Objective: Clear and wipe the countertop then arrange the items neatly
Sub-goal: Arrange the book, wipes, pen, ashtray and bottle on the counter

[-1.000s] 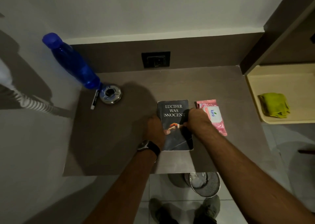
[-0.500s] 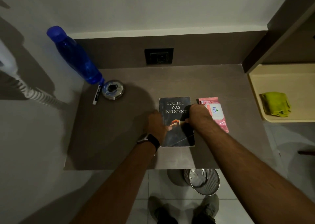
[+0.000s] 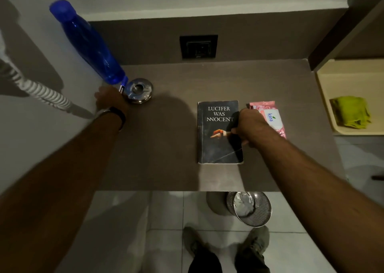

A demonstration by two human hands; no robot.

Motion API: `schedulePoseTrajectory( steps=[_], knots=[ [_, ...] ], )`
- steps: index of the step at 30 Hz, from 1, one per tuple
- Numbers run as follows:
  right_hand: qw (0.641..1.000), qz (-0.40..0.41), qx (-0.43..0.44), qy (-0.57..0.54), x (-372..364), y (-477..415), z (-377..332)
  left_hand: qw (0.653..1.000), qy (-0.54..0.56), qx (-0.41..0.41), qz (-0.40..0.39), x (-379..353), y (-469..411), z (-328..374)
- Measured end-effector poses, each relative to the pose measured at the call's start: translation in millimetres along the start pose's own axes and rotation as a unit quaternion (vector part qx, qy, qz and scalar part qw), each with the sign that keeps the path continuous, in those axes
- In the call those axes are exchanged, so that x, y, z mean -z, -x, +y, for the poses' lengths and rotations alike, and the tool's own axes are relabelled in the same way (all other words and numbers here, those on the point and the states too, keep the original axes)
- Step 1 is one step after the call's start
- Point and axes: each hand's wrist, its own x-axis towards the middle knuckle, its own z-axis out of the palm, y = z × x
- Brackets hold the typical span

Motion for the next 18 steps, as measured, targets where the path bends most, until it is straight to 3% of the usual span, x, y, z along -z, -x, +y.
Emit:
schedulePoseTrajectory(
  steps=[4, 9, 12, 15, 18],
  knots=[
    [1.0, -0.017, -0.003, -0.009, 3.6, 2.4, -1.2, 0.998, -0.044, -0.044, -0.003, -13.7, -5.6, -7.4],
    [1.0, -0.018, 0.003, 0.006, 7.2, 6.5, -3.9, 0.999, 0.01, -0.004, 0.038, -7.4, -4.7, -14.6],
    [0.999, -0.04, 0.003, 0.001, 12.9, 8.5, -3.4, 0.993, 0.051, 0.022, 0.108, 6.3, 13.3, -9.6],
    [0.999, -0.053, 0.006, 0.0, 15.3, 9.8, -1.3, 0.98, 0.093, -0.111, 0.136, 8.7, 44.4, 32.5],
    [0.998, -0.06, -0.007, -0.012, 15.9, 7.4, -1.2, 0.956, 0.066, -0.272, 0.088, 2.4, 76.3, 98.8]
  ],
)
